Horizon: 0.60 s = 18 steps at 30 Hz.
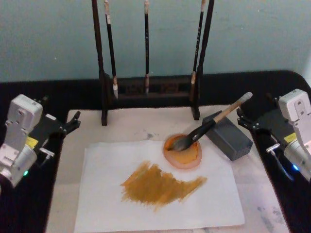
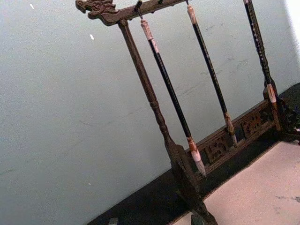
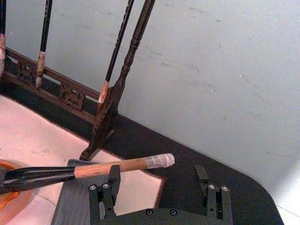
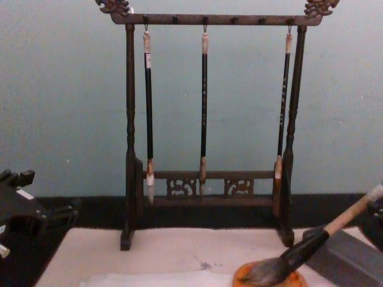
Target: Pick up the brush from the inkstone, write on the paper, then place the brush back to its original position.
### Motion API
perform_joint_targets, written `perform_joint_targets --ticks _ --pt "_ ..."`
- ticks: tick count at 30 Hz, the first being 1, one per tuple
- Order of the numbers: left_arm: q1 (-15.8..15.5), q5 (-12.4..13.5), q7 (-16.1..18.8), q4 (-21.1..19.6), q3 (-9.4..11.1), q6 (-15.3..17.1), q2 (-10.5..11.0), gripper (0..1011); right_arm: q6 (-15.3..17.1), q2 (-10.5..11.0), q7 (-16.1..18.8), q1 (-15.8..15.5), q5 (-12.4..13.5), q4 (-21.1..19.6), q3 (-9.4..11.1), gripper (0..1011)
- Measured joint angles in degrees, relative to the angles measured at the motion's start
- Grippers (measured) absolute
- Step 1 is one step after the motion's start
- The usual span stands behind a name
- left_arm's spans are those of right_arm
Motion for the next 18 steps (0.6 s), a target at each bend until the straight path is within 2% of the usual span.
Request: perform_joint_targets --ticks 18 --pt "0.00 0.00 0.00 0.00 0.00 0.00 0.00 1010 0.00 0.00 0.00 0.00 0.00 0.00 0.00 1000"
